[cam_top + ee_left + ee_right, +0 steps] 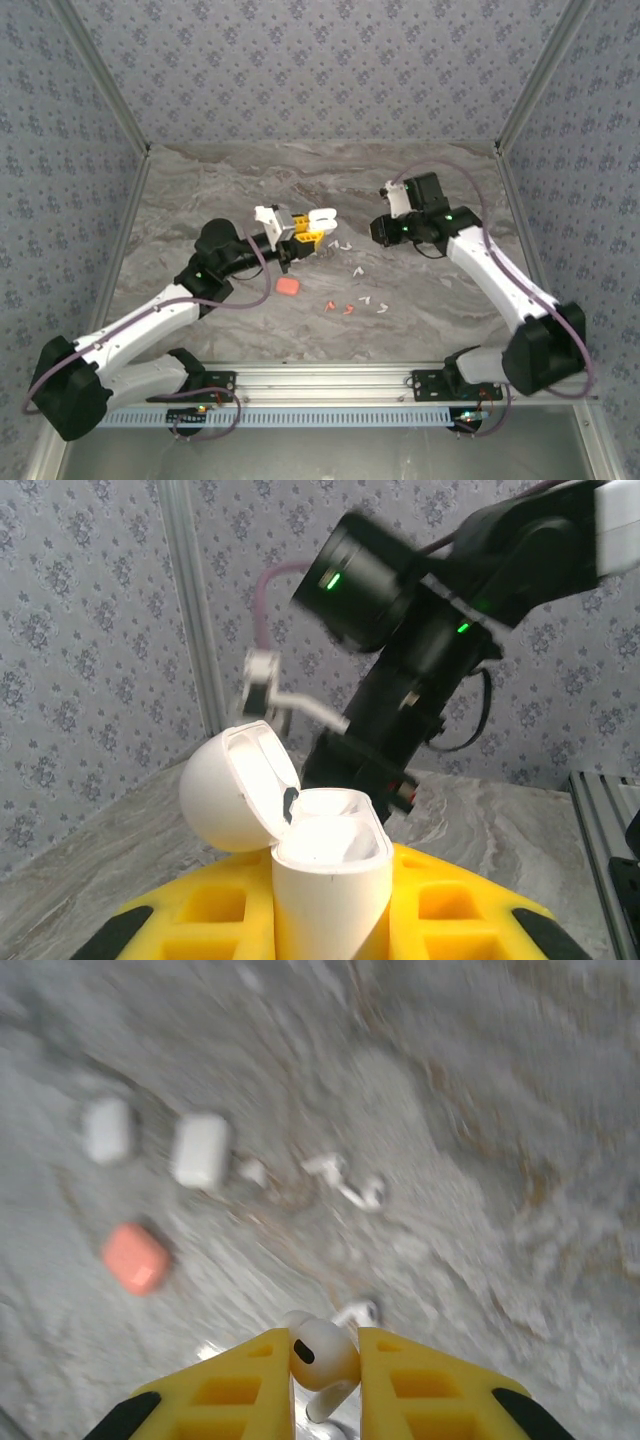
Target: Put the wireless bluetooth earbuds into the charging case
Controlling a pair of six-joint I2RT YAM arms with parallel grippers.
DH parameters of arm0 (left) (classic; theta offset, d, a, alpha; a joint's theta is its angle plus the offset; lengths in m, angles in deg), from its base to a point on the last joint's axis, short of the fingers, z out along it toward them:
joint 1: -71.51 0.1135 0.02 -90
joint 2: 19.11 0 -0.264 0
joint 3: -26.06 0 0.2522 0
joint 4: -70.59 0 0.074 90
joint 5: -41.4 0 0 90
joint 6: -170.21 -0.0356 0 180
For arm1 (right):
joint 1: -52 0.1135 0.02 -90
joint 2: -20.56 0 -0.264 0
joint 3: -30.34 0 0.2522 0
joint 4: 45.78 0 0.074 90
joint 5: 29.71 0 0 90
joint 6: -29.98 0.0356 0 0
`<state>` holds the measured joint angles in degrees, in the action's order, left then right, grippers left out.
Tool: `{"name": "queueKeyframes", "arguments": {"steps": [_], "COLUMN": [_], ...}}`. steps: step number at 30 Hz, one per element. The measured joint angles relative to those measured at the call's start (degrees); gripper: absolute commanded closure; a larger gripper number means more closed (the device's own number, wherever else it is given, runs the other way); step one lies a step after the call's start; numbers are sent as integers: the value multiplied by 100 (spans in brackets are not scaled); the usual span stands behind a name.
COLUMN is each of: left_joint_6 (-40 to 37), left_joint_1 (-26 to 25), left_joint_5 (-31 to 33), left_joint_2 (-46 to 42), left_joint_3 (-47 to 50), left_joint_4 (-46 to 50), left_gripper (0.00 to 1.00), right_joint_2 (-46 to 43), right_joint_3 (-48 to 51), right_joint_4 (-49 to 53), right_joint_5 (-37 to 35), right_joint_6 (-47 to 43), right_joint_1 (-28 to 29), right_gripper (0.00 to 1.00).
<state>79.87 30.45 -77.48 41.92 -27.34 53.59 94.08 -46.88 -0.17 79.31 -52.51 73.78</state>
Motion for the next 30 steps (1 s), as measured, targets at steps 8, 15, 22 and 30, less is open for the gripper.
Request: {"name": "queueKeyframes", "arguments": {"steps": [8,15,22,30], "left_joint_6": [339,516,586,671], "left_joint_1": [-2,-109,-160,-181], "left_joint_5": [0,-2,-17,-20], "left_joint_2": [323,494,553,555], "left_joint_3": [4,4,4,4], "left_joint_4": [-516,-835,-914,-988], "left_gripper": [100,100,100,100], "right_joint_2": [-1401,-1727,-1722,-1685], "right_joint_3": [173,195,289,326], "right_joint_4": [-1099,-1904,-2323,-2522], "right_joint_5": [793,892,887,887], "right_joint_6": [57,-33,-190,-334], "right_joint_1": [286,750,1005,1117], "right_gripper": [79,80,80,80]}}
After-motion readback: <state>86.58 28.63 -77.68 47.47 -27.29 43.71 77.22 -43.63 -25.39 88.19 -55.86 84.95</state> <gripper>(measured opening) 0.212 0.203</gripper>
